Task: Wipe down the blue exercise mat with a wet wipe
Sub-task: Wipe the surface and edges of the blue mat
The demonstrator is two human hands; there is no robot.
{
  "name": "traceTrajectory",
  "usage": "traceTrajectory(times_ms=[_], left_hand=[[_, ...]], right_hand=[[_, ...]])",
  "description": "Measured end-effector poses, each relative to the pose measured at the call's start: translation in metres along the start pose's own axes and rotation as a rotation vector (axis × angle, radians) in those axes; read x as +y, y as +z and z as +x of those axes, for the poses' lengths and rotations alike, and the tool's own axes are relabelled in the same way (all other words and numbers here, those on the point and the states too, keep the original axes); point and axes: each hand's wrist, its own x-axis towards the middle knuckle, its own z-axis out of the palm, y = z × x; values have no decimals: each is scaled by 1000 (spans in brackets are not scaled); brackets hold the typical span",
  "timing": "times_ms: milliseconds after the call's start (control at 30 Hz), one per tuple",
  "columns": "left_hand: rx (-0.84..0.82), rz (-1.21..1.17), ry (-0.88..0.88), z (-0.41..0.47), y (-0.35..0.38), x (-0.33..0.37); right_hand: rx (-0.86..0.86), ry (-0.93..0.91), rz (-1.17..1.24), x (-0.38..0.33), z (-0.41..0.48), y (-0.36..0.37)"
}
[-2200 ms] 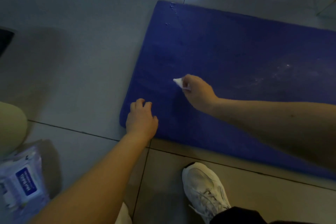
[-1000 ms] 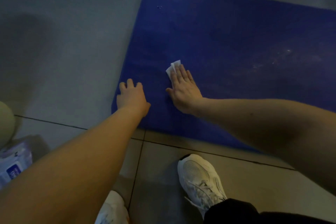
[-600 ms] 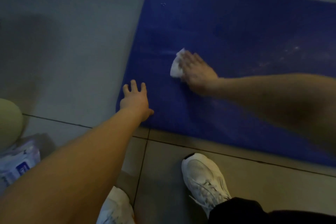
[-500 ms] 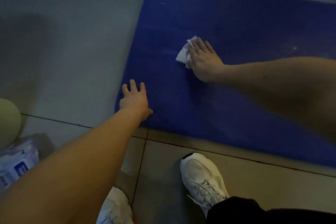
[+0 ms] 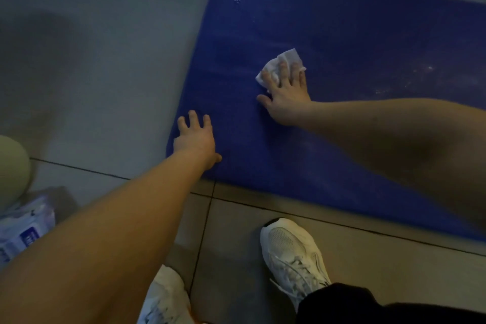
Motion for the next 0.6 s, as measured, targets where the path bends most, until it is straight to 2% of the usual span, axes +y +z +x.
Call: traceTrajectory(times_ms=[133,233,300,400,500,533,600], left_hand=[[-2,1,2,0,0,0],[-32,1,12,1,-1,-2],[-69,-6,20,3,-4,-3],[-99,-37,36,3,-10,-5],[-108,-77,16,1,-9,-3],[-76,-99,7,0,-9,-3],[85,-165,-19,-2,-14,-7]], right_hand=[[89,-63,97,-10,-7,9],[72,-324,90,-15,-42,29],[-15,-535,-10,-19,-79,47],[-126,-688,-179,-18,-109,67],[-119,-741,-273,-6,-84,52],[-80,-709,-279,-2,-68,44],[44,-526,-217,10,-35,22]])
